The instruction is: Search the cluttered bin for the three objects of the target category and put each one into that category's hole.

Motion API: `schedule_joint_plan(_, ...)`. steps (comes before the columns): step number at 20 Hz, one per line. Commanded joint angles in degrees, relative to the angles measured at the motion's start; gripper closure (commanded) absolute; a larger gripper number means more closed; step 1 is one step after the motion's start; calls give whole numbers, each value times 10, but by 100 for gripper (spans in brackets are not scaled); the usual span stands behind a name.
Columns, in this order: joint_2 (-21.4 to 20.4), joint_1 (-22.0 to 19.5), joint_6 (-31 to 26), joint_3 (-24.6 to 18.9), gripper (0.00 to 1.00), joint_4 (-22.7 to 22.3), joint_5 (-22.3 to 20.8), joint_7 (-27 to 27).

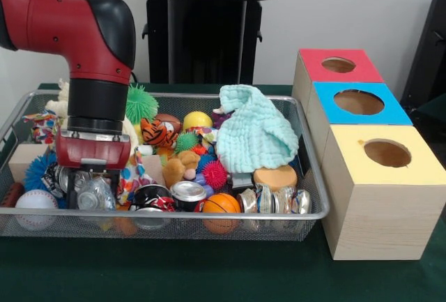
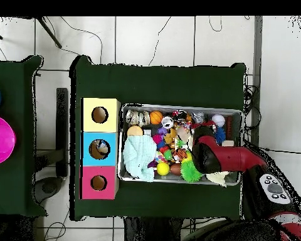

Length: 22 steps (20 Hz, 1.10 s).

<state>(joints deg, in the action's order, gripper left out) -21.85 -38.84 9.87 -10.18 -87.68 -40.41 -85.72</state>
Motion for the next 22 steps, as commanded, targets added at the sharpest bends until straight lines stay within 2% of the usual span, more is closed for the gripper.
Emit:
schedule_joint_plan(1,22,6,5,-48,0,14,10,-90)
schedule_joint_plan(5,29,27,25,-22,0,23,29,-99)
schedule_joint_plan(6,31,27,29,-22,100,24,30,-99)
schedule_joint_plan(19,30,13,2,-31,100,19,28,-95)
schedule_joint_plan(21,21,4,-21,-41,100,7,26,-90)
schedule_joint_plan(22,-11,-6,-39,-54,100,-24,23,-87)
